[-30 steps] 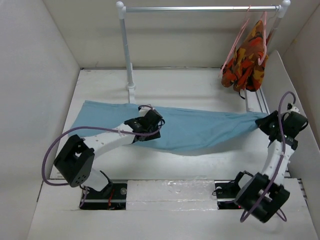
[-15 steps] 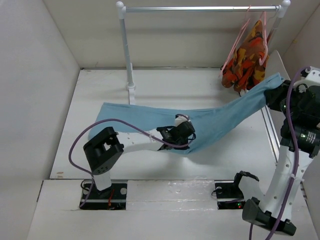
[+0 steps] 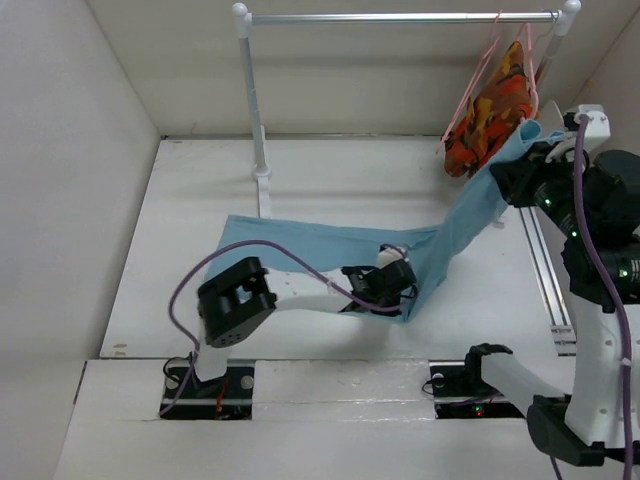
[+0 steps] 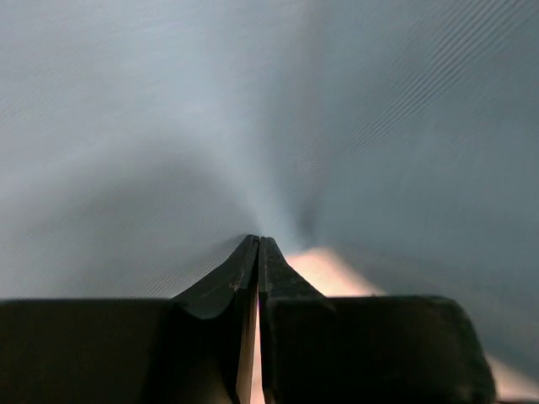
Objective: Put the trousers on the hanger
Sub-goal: Fold the trousers at the center of the board.
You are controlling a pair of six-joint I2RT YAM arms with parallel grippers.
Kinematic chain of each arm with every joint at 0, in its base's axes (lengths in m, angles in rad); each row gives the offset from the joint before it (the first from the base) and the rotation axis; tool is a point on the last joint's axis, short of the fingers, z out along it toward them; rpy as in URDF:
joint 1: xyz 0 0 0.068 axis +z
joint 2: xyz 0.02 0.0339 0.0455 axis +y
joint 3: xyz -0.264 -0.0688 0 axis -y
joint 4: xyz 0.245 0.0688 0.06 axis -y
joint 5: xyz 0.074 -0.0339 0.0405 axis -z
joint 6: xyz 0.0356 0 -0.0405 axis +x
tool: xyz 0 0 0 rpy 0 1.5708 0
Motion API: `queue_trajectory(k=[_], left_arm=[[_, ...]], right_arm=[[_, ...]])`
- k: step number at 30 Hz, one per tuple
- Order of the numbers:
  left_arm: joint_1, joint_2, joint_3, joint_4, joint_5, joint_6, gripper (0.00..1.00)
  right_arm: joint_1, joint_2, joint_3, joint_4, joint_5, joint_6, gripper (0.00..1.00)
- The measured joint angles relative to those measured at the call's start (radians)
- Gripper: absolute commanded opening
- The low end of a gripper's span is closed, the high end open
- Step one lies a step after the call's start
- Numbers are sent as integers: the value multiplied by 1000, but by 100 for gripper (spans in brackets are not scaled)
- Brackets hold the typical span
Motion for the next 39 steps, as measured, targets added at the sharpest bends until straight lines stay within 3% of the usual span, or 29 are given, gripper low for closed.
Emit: queue_trajectory(k=[3,6,8,12,15,17,25,26,27,28,31,34,36,39], left_arm=[[26,-205,-143,-64,-67,0,0],[154,-500,-261,-122,-127,-6,0],[288,-697,-310,-141,-170,-8,0],[658,-1036,-352,-194,-209,24,2],[893,-1149,-333,-233,-193,75,0],[983,-1159,-296,-274,-191,97,0],[1009,-1105,-14,-403,-249,135,1],[1009,-1099,47,-414,-266,146,2],[1009,-1098,101,-417,-280,156,2],[1009,-1100,143,-417,-295,164,3],[1009,-1121,198,-415,-325,177,6],[1011,-1201,158,-423,-358,190,9],[1012,-1231,82,-409,-354,194,10],[1012,-1227,-102,-377,-307,195,13]], right_arm=[[171,39,22,23,72,6,0],[377,79,23,60,167,20,0],[496,112,23,89,233,27,0],[721,227,45,157,362,41,0],[805,328,84,208,401,43,0],[875,496,146,277,422,45,0],[1049,1102,507,365,327,53,0],[1067,1172,550,373,296,61,5],[1084,1231,579,391,264,74,17],[1098,1280,589,416,234,89,41],[1126,1386,589,460,140,143,76],[1136,1423,560,462,69,161,78],[1127,1367,438,502,39,163,77],[1086,1191,200,526,11,165,65]])
